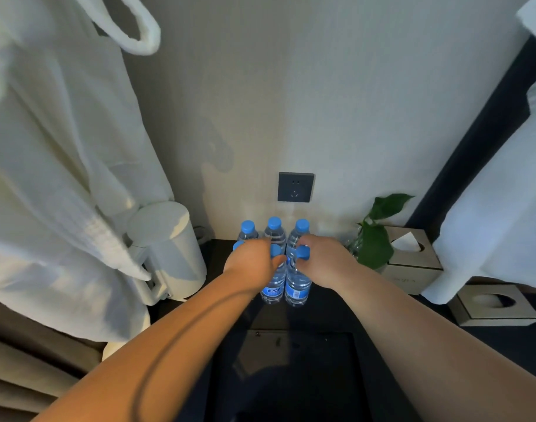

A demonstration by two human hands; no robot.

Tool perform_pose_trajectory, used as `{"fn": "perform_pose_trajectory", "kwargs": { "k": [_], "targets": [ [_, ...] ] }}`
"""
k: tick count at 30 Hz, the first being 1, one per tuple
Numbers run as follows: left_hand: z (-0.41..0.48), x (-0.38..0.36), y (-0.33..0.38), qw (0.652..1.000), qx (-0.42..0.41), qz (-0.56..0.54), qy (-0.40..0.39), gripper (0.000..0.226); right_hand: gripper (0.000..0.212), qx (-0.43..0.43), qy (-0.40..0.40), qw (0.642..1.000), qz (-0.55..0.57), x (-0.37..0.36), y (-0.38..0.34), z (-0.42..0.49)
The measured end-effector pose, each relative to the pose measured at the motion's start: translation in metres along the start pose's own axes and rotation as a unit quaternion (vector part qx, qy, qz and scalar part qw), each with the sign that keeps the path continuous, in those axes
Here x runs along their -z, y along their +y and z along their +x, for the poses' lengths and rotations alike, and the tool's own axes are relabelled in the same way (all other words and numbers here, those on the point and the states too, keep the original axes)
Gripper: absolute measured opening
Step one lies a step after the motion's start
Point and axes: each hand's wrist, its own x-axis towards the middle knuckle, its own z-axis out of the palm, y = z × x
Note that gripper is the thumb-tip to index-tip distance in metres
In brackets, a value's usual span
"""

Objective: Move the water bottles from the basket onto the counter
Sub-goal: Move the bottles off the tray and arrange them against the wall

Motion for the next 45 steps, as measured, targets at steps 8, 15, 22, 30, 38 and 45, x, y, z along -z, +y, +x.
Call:
{"fn": "perform_pose_trajectory", "kwargs": {
  "k": [8,15,22,30,38,45],
  "targets": [
    [0.041,0.044,-0.021,0.993,0.041,-0.062,0.094,0.032,0.031,0.021,0.126,0.991,-0.041,0.017,-0.01,0.035],
    [0.069,0.049,-0.039,0.996,0.071,0.043,-0.035,0.047,0.043,0.089,0.064,0.985,-0.131,0.014,-0.038,0.083],
    [0.083,0.04,-0.044,0.997,0.05,0.03,-0.046,0.025,0.032,0.086,-0.006,0.979,-0.186,0.0,-0.045,0.112],
    [0.096,0.042,-0.059,0.999,0.013,-0.004,-0.029,0.024,0.027,0.072,-0.01,0.986,-0.152,0.003,-0.042,0.123],
    [0.106,0.042,-0.063,0.999,-0.014,-0.012,-0.035,0.02,0.03,0.049,-0.033,0.993,-0.103,0.005,-0.043,0.127],
    [0.105,0.036,-0.058,0.999,-0.002,-0.004,-0.046,0.025,0.012,0.042,-0.028,0.987,-0.153,0.002,-0.047,0.126]
  ]
}}
